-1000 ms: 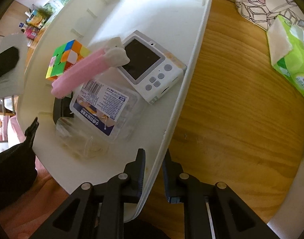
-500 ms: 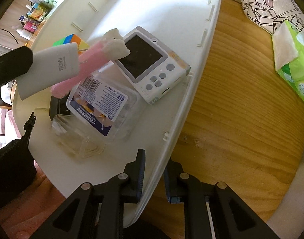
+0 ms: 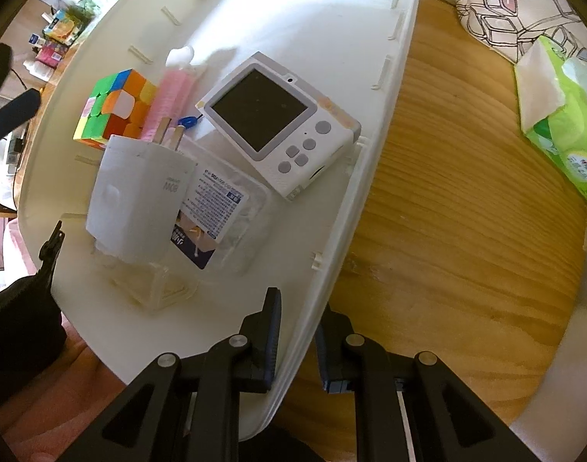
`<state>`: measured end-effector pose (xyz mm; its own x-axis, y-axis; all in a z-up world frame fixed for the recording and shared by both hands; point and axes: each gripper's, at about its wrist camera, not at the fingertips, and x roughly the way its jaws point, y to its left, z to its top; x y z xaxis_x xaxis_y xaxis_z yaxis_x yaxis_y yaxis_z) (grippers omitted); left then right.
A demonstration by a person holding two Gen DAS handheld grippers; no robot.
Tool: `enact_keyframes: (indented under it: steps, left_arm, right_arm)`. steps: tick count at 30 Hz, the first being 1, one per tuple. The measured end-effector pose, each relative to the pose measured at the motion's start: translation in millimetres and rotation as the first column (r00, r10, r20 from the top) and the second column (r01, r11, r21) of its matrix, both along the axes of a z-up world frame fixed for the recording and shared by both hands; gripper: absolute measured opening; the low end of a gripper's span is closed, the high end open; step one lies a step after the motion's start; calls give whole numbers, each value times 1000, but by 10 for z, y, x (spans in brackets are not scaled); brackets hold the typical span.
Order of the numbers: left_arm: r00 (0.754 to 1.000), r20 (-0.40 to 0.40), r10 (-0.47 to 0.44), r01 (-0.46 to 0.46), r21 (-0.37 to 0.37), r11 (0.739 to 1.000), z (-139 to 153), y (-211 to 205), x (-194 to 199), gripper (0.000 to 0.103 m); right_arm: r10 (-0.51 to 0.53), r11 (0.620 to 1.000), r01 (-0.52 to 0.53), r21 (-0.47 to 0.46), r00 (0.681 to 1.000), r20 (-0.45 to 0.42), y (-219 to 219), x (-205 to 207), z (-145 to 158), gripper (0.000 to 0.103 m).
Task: Organize rigid objects
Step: 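Lower the white charger block into the tray and open the left tool, then move the left tool back to the white flat shaped piece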
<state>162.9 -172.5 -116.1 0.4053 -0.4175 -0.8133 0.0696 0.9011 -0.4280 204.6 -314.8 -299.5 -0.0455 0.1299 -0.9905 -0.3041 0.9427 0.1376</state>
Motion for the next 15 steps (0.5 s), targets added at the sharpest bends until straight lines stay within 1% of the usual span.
enact_keyframes:
  steps: [5, 7, 10, 13, 15]
  left_arm:
    - [997, 55, 50, -47, -48, 998, 86, 207, -49, 76]
    - [994, 89, 64, -60, -46, 997, 134, 276, -79, 76]
    - [987, 144, 70, -62, -58, 996, 216, 380, -135, 76]
    - [981, 179, 70, -58, -72, 996, 276, 476, -161, 77]
    - [976, 207, 61, -46, -78, 996, 323, 551, -176, 80]
  right_arm:
    - [-33, 999, 33, -17, 999, 9, 7, -24, 27, 16]
    - [-52, 998, 52, -24, 999, 11, 0, -30, 43, 16]
    - [-82, 996, 83, -35, 996, 15, -10, -51, 46, 16]
    - [-116, 992, 117, -49, 993, 15, -24, -63, 52, 16]
    - [-144, 988, 145, -60, 989, 13, -35, -73, 43, 16]
